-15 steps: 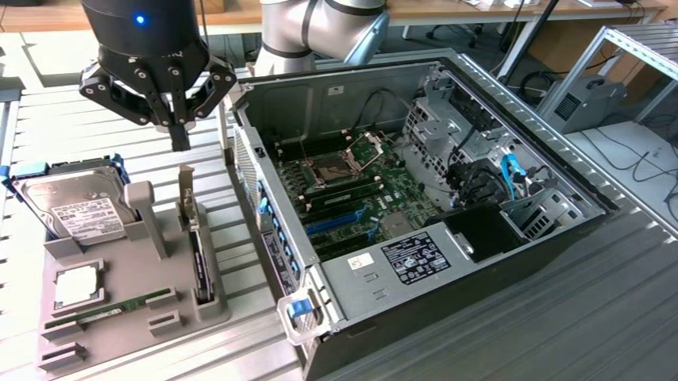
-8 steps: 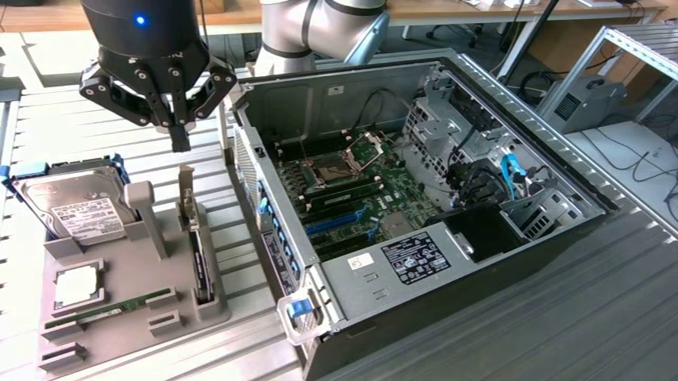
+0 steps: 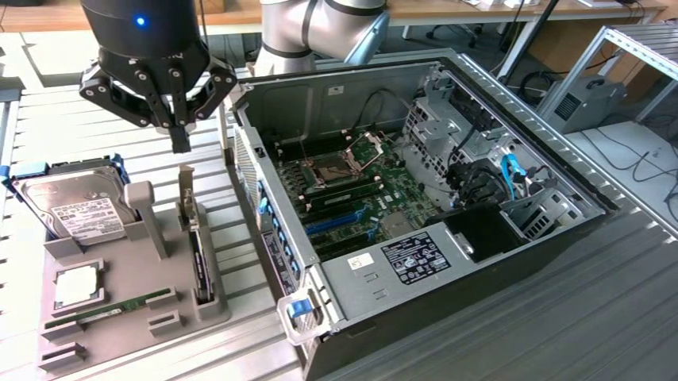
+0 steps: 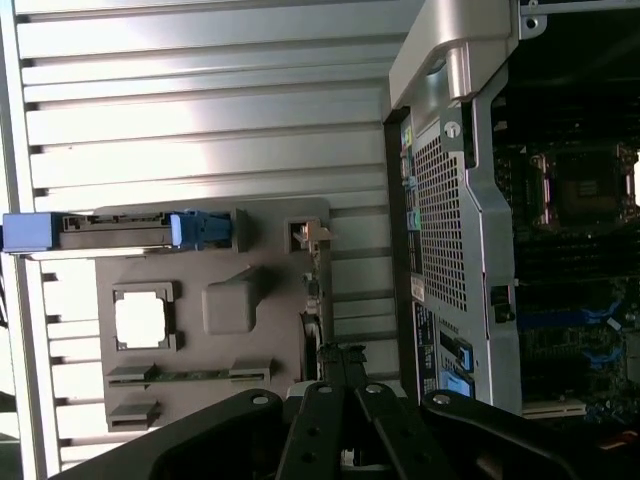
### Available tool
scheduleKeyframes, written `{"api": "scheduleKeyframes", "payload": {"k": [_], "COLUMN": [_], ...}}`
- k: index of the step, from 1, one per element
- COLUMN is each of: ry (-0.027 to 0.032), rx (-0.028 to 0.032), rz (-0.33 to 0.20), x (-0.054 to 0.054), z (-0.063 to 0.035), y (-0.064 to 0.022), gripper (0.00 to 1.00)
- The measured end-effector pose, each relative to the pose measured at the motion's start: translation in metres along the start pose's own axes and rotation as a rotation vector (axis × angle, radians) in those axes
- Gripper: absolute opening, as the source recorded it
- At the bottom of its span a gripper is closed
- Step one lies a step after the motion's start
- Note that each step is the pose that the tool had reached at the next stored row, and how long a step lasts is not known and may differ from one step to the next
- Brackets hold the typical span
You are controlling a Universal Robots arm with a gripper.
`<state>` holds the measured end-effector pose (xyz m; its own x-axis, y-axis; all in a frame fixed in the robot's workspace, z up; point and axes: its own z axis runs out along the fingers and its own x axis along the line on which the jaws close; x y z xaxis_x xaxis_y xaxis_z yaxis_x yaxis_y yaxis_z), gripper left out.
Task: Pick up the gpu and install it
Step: 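Reach for the gpu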
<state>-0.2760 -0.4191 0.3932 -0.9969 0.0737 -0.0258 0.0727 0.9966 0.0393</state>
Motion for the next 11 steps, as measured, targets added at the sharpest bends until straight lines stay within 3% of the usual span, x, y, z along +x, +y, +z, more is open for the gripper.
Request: {"api": "scheduleKeyframes", "payload": {"k": [11], "ry": [0.0], "rx": [0.0018], "rz": [0.0], "x": [-0.0002], "z": [-0.0001], "y": [-0.0027], "gripper": [0.11]}}
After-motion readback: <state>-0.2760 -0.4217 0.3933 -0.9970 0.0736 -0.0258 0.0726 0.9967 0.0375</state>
